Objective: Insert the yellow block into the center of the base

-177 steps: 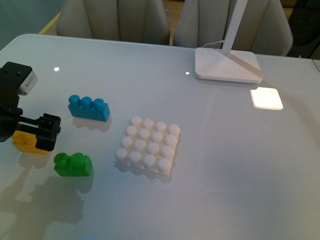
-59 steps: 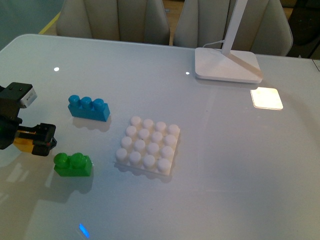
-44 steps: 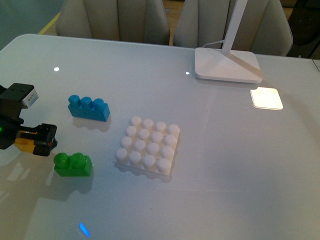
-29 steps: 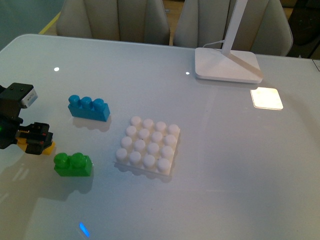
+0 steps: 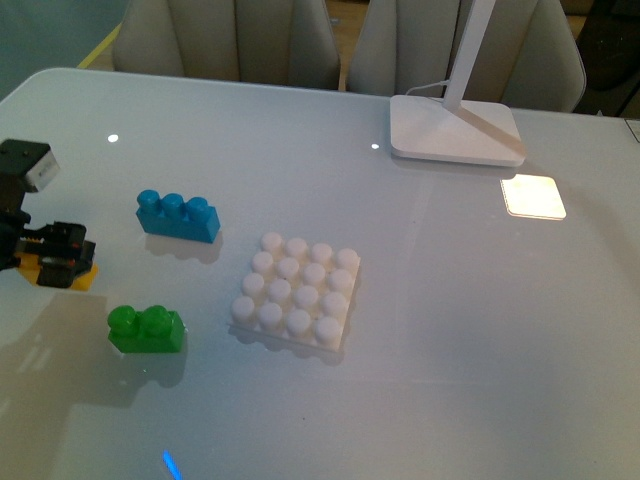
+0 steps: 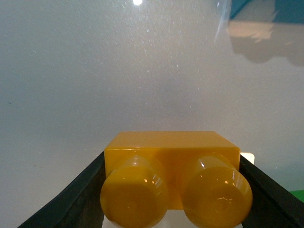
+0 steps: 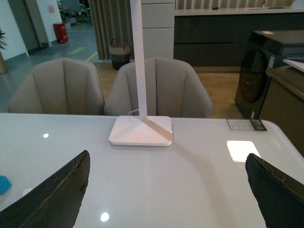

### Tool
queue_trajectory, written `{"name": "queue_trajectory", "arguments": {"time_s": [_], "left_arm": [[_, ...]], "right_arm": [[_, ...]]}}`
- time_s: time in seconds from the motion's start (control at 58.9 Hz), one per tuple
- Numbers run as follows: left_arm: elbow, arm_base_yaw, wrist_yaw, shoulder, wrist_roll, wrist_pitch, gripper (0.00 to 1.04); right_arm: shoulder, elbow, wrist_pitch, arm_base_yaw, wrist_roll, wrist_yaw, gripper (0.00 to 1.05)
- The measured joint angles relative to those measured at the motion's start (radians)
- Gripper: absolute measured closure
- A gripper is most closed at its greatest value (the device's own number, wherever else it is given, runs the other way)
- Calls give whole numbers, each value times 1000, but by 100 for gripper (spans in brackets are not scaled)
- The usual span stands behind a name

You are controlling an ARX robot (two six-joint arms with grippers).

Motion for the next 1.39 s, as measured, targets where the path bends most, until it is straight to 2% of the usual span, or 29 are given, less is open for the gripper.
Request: {"name": "queue_trajectory", "arguments": {"time_s": [0.34,0.68,1.393], "left_arm": [[-97,-172,-72,-158,-158,-34,42],[-65,-373,-109,-177,-267,-81,42],[61,-566,-101,-75,-336,-109,42]], "right_arm": [[0,0,0,0,0,0,9],[0,0,0,0,0,0,9],[0,0,0,0,0,0,9]]}}
